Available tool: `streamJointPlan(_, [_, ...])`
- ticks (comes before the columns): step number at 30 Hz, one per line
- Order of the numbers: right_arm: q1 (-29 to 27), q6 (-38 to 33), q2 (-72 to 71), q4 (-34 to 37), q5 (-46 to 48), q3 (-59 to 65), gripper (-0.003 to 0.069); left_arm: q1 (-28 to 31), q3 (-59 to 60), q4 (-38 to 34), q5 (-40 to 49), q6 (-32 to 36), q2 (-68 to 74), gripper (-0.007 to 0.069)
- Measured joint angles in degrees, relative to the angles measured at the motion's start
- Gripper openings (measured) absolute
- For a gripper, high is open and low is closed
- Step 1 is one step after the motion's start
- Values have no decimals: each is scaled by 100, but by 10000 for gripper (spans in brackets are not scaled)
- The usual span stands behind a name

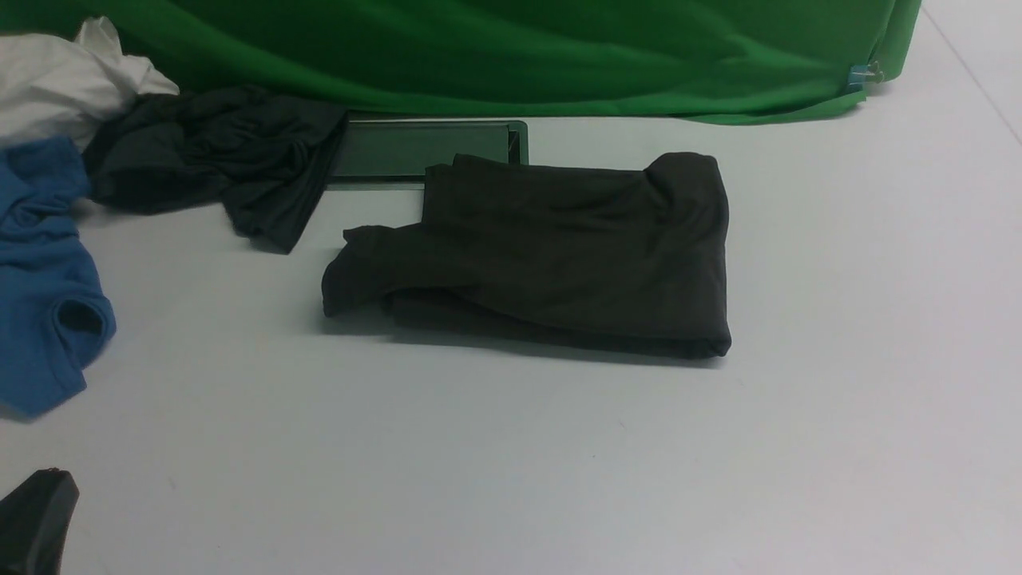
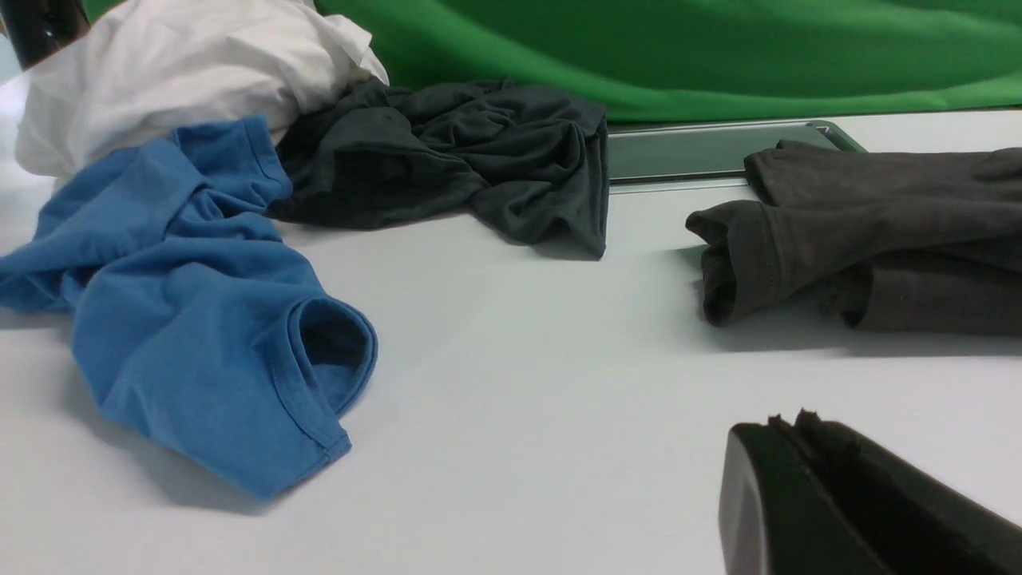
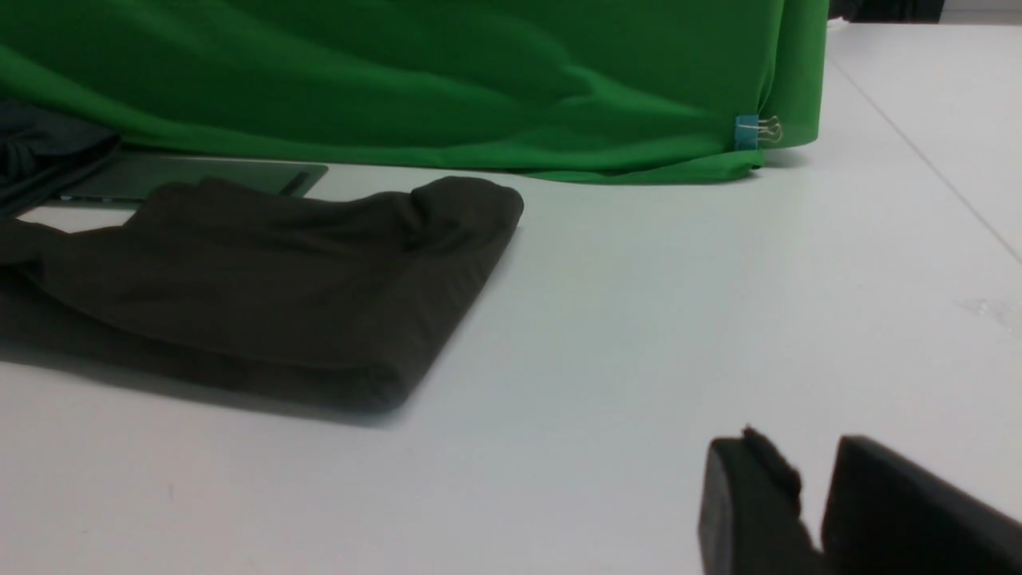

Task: Fold a long-sleeved shirt on a white desktop.

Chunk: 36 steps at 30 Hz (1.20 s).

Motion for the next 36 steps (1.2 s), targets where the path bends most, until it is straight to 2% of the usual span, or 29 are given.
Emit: streamJointPlan(36, [0, 0, 0, 0, 0, 0, 236, 11, 0, 0, -53, 5, 0, 20])
